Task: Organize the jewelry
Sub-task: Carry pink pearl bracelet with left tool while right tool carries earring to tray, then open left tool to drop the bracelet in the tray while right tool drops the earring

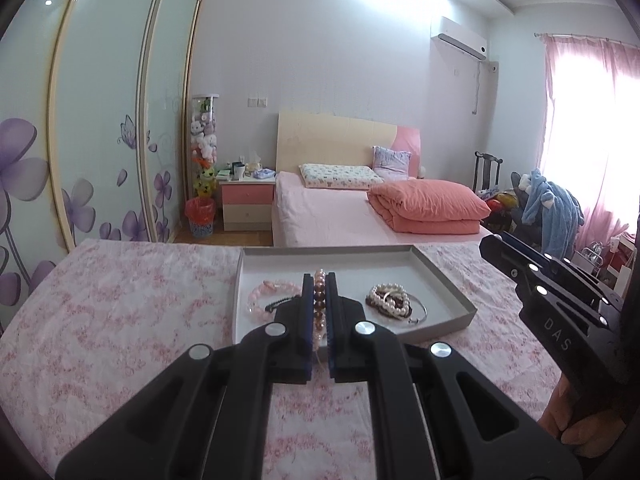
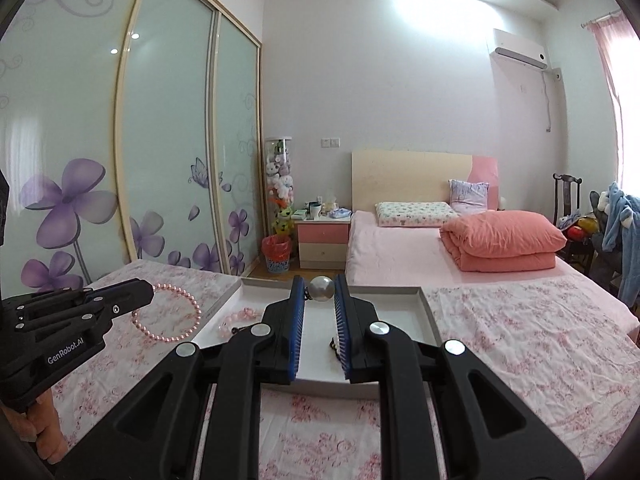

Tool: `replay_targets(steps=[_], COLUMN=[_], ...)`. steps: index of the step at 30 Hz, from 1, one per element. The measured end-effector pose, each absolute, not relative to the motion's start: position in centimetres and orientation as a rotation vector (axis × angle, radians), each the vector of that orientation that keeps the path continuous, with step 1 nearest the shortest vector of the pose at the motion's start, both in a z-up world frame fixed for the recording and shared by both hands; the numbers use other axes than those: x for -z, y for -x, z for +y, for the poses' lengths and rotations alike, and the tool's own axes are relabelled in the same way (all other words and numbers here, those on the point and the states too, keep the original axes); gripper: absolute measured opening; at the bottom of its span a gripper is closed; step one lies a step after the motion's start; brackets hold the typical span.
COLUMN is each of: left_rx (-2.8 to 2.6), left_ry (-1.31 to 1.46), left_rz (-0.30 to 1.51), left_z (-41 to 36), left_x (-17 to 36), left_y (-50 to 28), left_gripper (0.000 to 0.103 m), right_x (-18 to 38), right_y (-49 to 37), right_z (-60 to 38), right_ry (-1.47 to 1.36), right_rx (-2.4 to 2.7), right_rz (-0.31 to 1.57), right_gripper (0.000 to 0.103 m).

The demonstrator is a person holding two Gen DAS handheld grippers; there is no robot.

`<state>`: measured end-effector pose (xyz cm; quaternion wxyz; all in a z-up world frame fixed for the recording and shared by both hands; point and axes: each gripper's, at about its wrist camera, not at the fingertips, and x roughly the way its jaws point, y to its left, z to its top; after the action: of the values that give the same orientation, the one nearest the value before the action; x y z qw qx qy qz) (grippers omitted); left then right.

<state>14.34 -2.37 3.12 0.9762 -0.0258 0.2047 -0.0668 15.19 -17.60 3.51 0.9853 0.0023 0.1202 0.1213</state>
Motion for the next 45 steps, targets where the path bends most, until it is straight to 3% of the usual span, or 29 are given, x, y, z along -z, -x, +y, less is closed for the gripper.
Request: replay_targets(steps=[19,45], left_rx=[0.120,0.163], left_ry=[0.041,0.064], left_rz=[0.416,0.548], left_z=[-3.5,-3.8], left_x=[-2.9,2.2], left_y=[-21.0,-28.2], left_gripper=[0.006,0.007], right_x=[-3.2,1.5], right_y=[-20.9,-27.9], right_z=[-17.5,-16.9], right_ry=[-0.025,-0.075], right_rx=[-0.206,-0.224], right_rz=[0.244,0.456], right_gripper=[0.016,0.017])
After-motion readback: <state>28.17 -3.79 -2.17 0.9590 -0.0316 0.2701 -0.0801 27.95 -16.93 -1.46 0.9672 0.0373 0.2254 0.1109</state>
